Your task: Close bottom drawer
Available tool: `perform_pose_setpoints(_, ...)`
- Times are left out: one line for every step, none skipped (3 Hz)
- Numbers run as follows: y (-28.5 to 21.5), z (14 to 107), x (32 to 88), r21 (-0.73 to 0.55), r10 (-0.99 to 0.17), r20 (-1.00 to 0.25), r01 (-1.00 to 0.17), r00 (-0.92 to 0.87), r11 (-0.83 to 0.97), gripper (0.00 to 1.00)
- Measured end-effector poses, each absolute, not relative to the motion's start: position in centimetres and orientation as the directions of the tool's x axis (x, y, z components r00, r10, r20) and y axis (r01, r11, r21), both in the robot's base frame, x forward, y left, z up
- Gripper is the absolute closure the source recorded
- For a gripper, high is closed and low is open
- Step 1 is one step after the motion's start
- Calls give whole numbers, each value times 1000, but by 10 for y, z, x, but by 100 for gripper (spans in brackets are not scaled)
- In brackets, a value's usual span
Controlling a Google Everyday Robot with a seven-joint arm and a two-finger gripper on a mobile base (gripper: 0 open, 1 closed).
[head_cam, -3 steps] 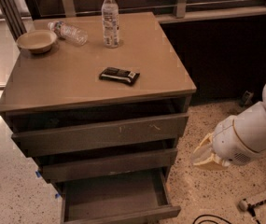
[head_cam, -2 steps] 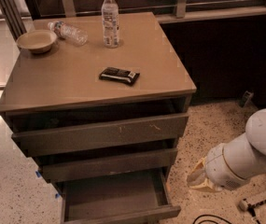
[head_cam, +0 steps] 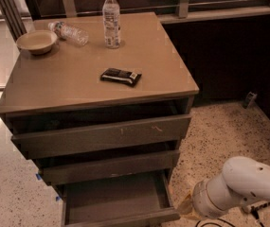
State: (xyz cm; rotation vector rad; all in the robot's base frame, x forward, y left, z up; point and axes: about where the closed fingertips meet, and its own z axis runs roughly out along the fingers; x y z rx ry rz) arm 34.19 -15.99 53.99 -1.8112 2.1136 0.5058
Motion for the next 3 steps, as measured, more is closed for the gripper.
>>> perform_pose_setpoints(-160, 540, 342, 64, -878, -453, -988, -152, 138, 100)
perform_pose_setpoints(-162, 503, 349, 25, -876, -470, -993, -110, 112, 100)
perform_pose_setpoints(-150, 438, 369, -33, -859, -507, -995, -66, 96, 100)
